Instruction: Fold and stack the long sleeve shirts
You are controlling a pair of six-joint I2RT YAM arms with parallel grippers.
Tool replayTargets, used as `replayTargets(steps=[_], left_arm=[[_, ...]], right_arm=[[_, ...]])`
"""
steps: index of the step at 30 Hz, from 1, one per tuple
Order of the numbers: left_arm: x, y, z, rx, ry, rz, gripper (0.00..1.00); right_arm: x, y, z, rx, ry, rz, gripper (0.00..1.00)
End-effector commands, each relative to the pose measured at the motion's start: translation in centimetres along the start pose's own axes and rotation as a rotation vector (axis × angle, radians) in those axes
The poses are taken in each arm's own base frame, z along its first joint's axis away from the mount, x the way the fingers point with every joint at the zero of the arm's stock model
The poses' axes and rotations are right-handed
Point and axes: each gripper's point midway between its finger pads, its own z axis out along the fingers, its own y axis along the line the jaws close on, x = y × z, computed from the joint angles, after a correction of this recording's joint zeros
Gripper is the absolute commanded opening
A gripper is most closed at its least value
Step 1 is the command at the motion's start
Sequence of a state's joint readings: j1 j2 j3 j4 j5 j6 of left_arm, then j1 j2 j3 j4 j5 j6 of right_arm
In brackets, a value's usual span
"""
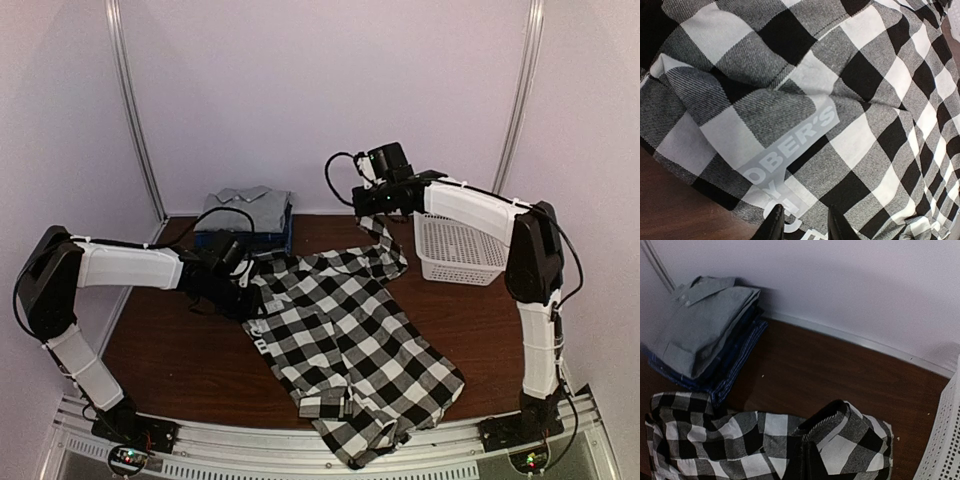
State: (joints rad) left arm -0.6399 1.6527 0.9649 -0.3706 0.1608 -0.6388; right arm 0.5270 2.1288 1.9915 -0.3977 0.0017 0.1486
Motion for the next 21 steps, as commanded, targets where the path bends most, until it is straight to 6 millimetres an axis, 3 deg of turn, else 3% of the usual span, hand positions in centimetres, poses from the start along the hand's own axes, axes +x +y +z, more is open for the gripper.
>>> replayTargets(steps=[1, 6, 12, 16, 21], left_arm=[[-1.6, -1.0, -0.6, 0.047, -0.045, -0.006, 0.32], [-1.6, -1.4, -0.4, 0.057, -0.045, -0.004, 0.32], [-1.4, -1.4, -0.1, 0.057, -0.039, -0.004, 0.32], [-1.2, -1.2, 0.1, 0.053, -0.033, -0.005, 0.32], [-1.1, -1.1, 0.3, 0.049, -0.027, -0.004, 0.32]], right_arm=[[5.2, 4.1, -0.6, -0.025, 0.122, -0.002, 0.01], [11.4, 5.7, 2.2, -0.076, 0.241, 0.042, 0.02], [16.9, 6.2, 6.0, -0.088, 0.35, 0.052, 0.01], [18.9, 5.6, 7.7, -0.065, 0.383, 0.062, 0.01], [19.5, 2.6, 9.7, 0.001, 0.393, 0.089, 0.01]])
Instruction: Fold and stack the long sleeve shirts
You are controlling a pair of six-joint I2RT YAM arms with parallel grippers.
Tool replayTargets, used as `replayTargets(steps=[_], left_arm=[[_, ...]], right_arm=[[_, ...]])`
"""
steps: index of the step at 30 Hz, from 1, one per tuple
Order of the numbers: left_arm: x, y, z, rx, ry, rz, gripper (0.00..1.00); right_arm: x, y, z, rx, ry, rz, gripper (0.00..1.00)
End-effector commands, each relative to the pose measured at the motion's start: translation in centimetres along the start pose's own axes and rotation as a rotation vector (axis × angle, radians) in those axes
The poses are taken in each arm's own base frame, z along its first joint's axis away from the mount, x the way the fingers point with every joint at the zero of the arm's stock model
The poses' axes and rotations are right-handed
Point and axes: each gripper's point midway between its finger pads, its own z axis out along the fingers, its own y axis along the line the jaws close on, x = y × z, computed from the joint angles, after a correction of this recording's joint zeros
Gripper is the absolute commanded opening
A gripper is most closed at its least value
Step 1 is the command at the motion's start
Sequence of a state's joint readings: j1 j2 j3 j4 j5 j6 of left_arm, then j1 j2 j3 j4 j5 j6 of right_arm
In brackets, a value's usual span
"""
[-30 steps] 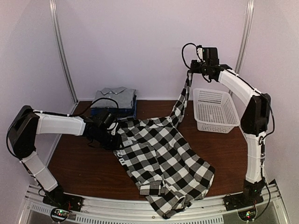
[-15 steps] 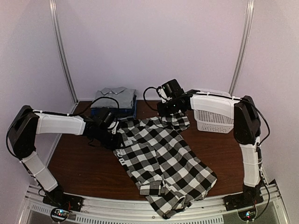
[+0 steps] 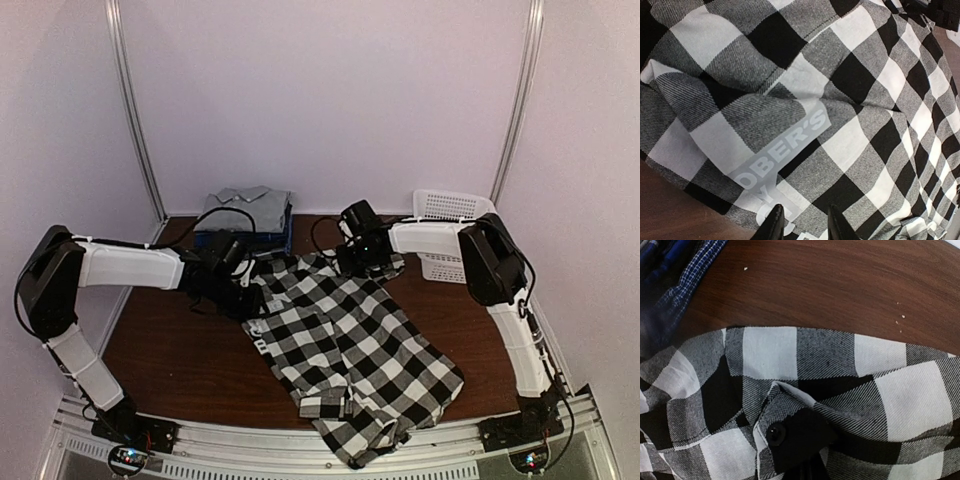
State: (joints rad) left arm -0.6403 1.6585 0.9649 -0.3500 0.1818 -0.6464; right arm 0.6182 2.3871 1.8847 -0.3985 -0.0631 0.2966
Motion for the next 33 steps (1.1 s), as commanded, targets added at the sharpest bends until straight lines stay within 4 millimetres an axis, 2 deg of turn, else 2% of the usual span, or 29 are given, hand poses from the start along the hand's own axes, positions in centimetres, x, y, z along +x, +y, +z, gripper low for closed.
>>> replayTargets(steps=[1, 6, 9, 11, 14, 18, 21, 24, 27, 29, 33], left_arm=[[-1.0, -0.6, 0.2, 0.022, -0.025, 0.002, 0.32], [-1.0, -0.6, 0.5, 0.019, -0.019, 0.001, 0.32], [-1.0, -0.5, 0.7, 0.016, -0.017, -0.004, 0.32], [-1.1, -0.5, 0.8, 0.019, -0.016, -0.005, 0.32], [-1.2, -0.7, 0.8, 0.024, -0.02, -0.005, 0.32], [-1.4, -0.9, 0.7, 0.034, -0.028, -0.003, 0.32], [-1.4, -1.1, 0.4, 0.044, -0.036, -0.004, 0.32], [-1.3, -1.2, 0.1, 0.053, -0.046, -0.01, 0.32], [-1.1, -1.4, 0.0, 0.069, -0.05, -0.013, 0.32], [-1.0, -1.5, 0.0, 0.077, -0.051, -0.014, 0.32], [-1.0, -1.7, 0.0, 0.089, -0.052, -0.012, 0.32]], right_arm=[[-0.4, -2.9, 1.7, 0.052, 0.011, 0.045, 0.01], [-2.1, -4.1, 3.2, 0.063, 0.01, 0.036, 0.01], [-3.2, -3.8, 3.1, 0.059, -0.002, 0.016, 0.02], [-4.0, -3.5, 2.4, 0.052, -0.009, 0.008, 0.09], [-5.6, -2.5, -0.3, 0.034, -0.04, -0.006, 0.26], [-6.6, -0.3, -4.3, 0.026, -0.082, -0.044, 0.46], [-6.7, 1.2, -7.4, 0.025, -0.104, -0.061, 0.5], [-5.5, 1.8, -10.2, 0.021, -0.121, -0.045, 0.5], [-2.9, 1.4, -12.8, 0.004, -0.129, 0.008, 0.5], [-0.9, 0.9, -14.6, -0.012, -0.14, 0.061, 0.48], [4.8, -1.0, -16.9, -0.005, -0.12, 0.152, 0.41]])
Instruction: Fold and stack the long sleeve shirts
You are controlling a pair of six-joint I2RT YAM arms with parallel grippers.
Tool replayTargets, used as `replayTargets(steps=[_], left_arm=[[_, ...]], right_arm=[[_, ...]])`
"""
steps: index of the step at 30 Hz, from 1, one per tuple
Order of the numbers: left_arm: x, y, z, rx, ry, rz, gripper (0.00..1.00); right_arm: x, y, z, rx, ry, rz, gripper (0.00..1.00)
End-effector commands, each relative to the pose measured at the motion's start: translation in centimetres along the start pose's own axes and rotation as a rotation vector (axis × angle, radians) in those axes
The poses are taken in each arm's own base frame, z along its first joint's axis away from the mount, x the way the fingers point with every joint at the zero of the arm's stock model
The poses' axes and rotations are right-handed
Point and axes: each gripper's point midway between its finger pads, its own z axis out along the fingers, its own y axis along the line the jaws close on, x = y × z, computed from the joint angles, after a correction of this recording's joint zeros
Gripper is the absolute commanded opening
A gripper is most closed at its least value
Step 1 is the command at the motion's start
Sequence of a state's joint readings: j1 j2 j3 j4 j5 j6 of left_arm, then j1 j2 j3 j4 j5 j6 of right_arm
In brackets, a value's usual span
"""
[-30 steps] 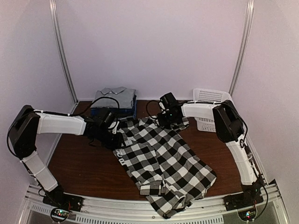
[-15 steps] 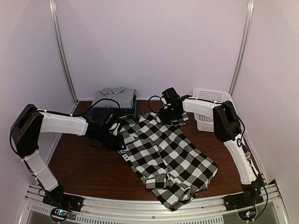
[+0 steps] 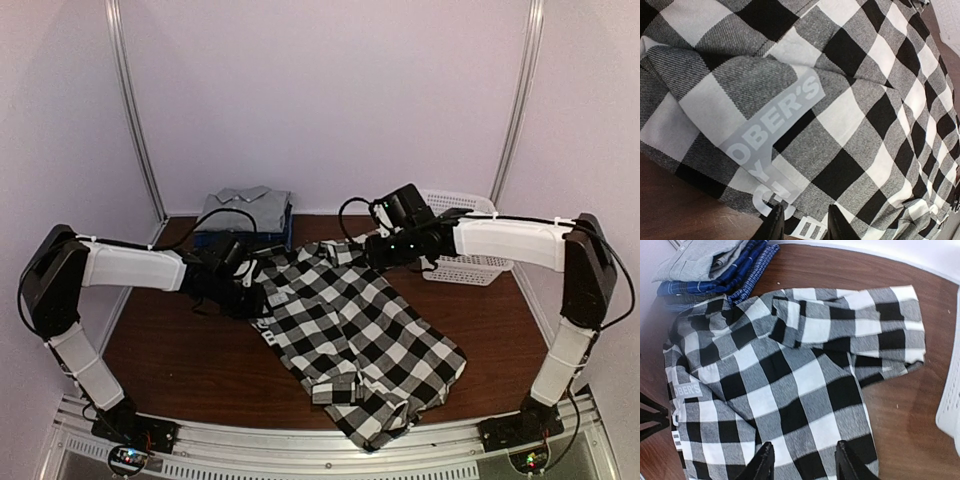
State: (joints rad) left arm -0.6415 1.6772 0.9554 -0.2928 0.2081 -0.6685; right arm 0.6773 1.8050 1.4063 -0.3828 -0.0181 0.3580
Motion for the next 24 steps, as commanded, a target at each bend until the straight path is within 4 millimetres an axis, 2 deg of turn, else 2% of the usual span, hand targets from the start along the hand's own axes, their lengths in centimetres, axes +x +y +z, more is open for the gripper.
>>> replayTargets(steps=[1, 4, 5, 7, 11, 15, 24], left_arm=[[-0.7, -1.3, -0.6, 0.057, -0.04, 0.006, 0.32], [-0.8, -1.5, -0.4, 0.064, -0.036, 0.008, 0.32], [-0.8, -1.5, -0.4, 0.064, -0.037, 0.009, 0.32], [-1.0, -1.6, -0.3, 0.066, -0.038, 0.011, 0.32], [-1.2, -1.8, 0.0, 0.074, -0.034, 0.01, 0.32], [-1.4, -2.0, 0.4, 0.077, -0.028, 0.013, 0.32], [-1.5, -2.0, 0.8, 0.077, -0.021, 0.017, 0.32]], right_arm=[[4.8, -2.7, -2.0, 0.045, -0.004, 0.144, 0.39], [8.6, -5.0, -3.8, 0.1, 0.017, 0.206, 0.34], [10.6, -5.9, -4.2, 0.12, 0.033, 0.231, 0.33], [12.3, -6.6, -5.7, 0.107, 0.013, 0.293, 0.29], [15.7, -8.1, -6.9, 0.122, 0.022, 0.38, 0.2], [18.0, -8.6, -6.7, 0.123, 0.05, 0.435, 0.17], [24.2, -11.9, -6.0, 0.276, 0.156, 0.515, 0.11]])
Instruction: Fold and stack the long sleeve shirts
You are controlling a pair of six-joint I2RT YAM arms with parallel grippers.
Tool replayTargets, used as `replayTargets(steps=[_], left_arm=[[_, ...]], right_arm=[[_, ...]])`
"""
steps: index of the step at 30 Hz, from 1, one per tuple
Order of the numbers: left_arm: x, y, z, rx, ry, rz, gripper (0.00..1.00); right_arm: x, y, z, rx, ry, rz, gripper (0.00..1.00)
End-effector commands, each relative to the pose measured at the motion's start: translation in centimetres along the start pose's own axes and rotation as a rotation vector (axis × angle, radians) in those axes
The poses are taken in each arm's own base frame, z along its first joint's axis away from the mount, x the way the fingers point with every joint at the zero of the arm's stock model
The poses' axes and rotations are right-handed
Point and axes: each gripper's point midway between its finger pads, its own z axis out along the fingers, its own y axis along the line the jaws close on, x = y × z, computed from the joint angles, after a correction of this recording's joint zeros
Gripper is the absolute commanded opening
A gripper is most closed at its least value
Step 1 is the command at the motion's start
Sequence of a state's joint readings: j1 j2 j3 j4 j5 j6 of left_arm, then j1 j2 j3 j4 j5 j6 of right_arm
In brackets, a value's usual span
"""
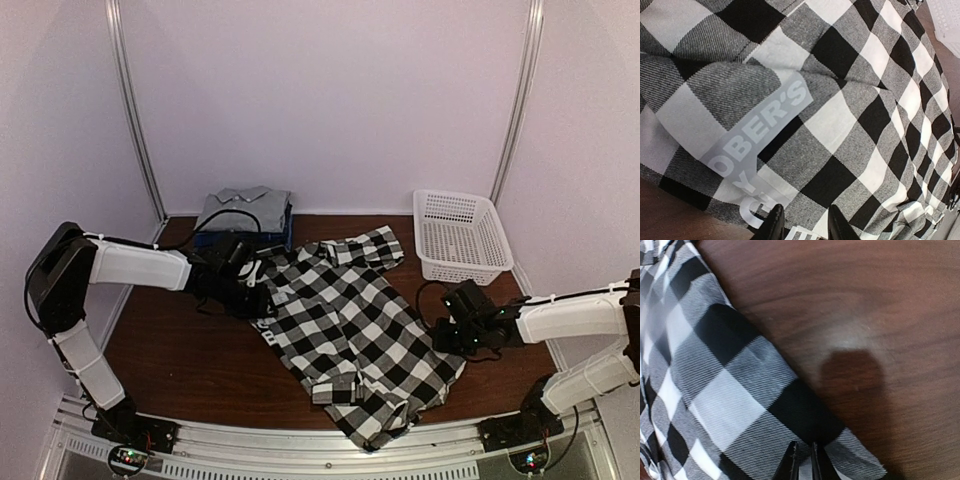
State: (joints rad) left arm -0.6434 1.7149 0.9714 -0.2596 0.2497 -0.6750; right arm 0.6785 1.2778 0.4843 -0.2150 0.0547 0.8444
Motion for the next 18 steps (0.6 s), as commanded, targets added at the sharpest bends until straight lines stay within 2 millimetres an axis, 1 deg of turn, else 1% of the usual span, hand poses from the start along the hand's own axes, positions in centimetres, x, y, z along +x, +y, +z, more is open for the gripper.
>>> replayTargets(steps=[1, 3, 6, 8, 13, 16, 18], left_arm=[[-1.3, -1.2, -0.1, 0.035, -0.034, 0.02, 0.32], [-1.3, -1.2, 0.0, 0.033, -0.034, 0.021, 0.32], [-1.4, -1.0, -0.1, 0.026, -0.036, 0.02, 0.32], [-1.5, -1.1, -0.2, 0.022, -0.037, 0.024, 0.32], [-1.9, -0.9, -0.8, 0.001, -0.051, 0.033, 0.32], [-1.8, -0.9, -1.0, 0.002, -0.049, 0.035, 0.33], [-1.6, -1.0, -1.1, 0.01, -0.047, 0.034, 0.33]], right_arm=[[1.2, -2.8, 0.6, 0.109, 0.001, 0.076, 0.11], [1.5, -4.4, 0.5, 0.177, 0.001, 0.095, 0.11], [1.6, -4.9, 0.5, 0.176, -0.003, 0.118, 0.12], [1.1, -5.2, 0.3, 0.183, -0.021, 0.143, 0.13], [-0.2, -6.6, -0.3, 0.212, -0.051, 0.195, 0.14], [-1.0, -6.3, -0.6, 0.187, -0.065, 0.192, 0.17], [-1.8, -4.9, -1.0, 0.151, -0.061, 0.154, 0.19]])
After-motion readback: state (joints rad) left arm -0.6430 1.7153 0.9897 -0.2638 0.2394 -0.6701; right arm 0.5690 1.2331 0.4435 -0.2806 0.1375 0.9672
